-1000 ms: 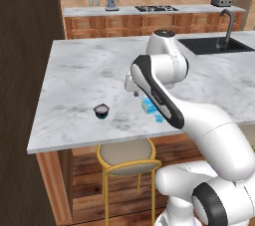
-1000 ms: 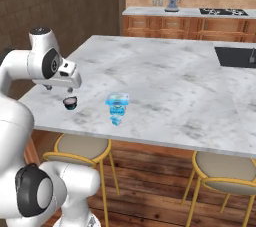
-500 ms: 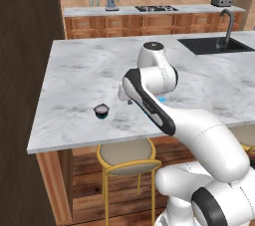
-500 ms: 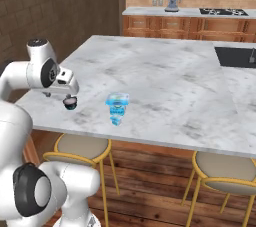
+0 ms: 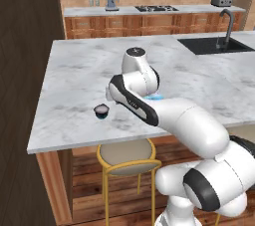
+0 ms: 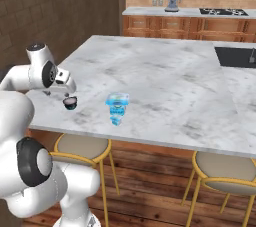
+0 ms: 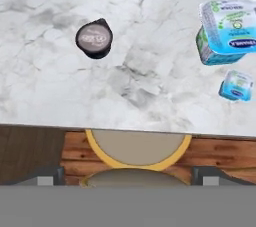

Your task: Stack the yogurt containers by placing the smaller containers on top of the larger containers.

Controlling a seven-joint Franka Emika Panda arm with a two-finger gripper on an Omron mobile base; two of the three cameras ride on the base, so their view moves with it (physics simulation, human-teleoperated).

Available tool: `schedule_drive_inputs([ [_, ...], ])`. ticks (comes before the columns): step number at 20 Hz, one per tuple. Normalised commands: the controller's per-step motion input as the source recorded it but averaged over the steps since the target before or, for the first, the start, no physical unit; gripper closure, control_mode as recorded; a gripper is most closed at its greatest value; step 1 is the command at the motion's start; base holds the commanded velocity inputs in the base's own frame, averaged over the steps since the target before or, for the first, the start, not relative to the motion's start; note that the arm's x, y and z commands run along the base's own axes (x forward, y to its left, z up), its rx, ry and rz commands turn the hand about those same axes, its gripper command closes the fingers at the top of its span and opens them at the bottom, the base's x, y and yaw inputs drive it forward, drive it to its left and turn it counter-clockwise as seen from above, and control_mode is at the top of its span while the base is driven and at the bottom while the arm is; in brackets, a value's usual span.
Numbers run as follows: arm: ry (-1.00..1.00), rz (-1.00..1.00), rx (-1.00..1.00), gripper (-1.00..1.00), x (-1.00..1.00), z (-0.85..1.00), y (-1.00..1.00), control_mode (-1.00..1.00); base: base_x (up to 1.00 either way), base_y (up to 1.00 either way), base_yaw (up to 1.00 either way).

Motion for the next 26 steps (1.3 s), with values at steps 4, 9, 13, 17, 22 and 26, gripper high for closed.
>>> schedule_drive_inputs([
  [4, 0.0, -0.03, -0.02, -1.0, 0.56, -0.21, 0.36, -1.0, 0.0, 0.0, 0.0],
  [9, 0.0, -0.05, -0.01, -1.0, 0.51, -0.24, 0.29, -1.0, 0.0, 0.0, 0.0],
  [13, 0.0, 0.0, 0.01, -1.0, 0.2, -0.2, -0.06, -1.0, 0.0, 0.0, 0.0],
  [17, 0.0, 0.0, 0.03, -1.0, 0.12, -0.25, -0.19, -1.0, 0.0, 0.0, 0.0],
  [22, 0.0, 0.0, 0.14, -1.0, 0.05, -0.2, -0.13, -1.0, 0.0, 0.0, 0.0],
  [26, 0.0, 0.0, 0.13, -1.0, 0.0, -0.18, -0.1, -1.0, 0.0, 0.0, 0.0],
])
